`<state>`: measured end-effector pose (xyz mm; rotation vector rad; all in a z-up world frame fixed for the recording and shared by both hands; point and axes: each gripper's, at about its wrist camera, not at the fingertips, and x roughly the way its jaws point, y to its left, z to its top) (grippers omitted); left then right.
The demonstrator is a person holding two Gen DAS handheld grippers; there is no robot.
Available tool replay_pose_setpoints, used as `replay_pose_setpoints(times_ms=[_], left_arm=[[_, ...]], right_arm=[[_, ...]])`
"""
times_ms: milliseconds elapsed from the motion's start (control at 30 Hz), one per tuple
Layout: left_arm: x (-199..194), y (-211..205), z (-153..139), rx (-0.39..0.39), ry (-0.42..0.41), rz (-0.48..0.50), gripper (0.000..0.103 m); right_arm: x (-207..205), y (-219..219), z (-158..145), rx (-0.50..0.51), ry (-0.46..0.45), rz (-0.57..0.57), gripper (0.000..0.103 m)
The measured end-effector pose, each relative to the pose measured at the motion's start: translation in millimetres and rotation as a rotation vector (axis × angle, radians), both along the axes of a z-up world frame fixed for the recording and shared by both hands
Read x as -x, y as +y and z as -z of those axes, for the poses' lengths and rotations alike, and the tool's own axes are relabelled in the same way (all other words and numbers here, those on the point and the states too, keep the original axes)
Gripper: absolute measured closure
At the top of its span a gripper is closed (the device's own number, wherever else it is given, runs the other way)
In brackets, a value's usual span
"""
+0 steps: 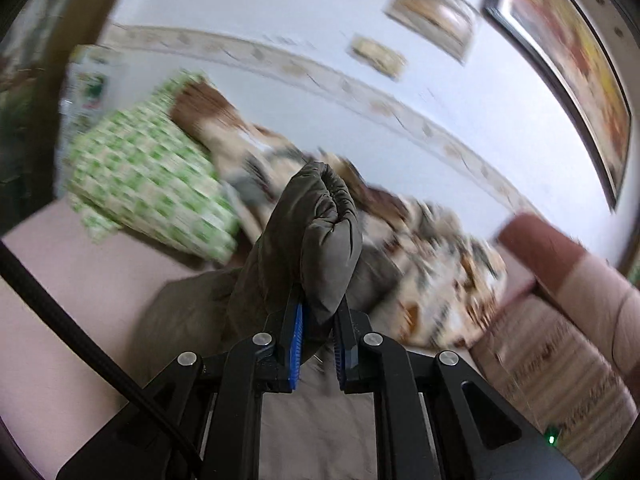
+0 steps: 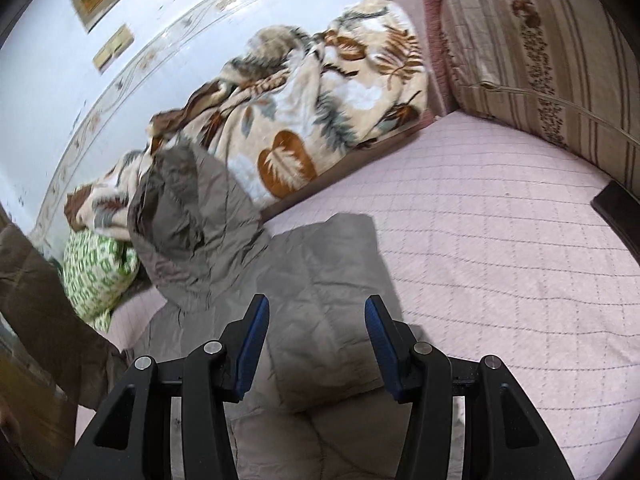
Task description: Fold large clothes
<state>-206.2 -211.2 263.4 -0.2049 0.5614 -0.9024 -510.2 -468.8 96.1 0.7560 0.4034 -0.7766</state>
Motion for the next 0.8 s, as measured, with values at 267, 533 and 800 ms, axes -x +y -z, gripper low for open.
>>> replay_pose_setpoints(times_ms=[267, 533, 800], left_arm=[[82, -117, 83, -0.175, 0.059, 0.197, 0.09], [119, -178, 194, -0.432, 0.127, 0.303, 0.084], [137, -136, 163, -0.427, 0.043, 0.422, 0.044]], right_arm=[[21, -15, -6, -0.012, -0.042, 0.043, 0.049], [25, -20, -7, -0.029, -0.057, 0.047, 0.049], [11, -10, -11, -0.009, -0.073, 0.014, 0.049]])
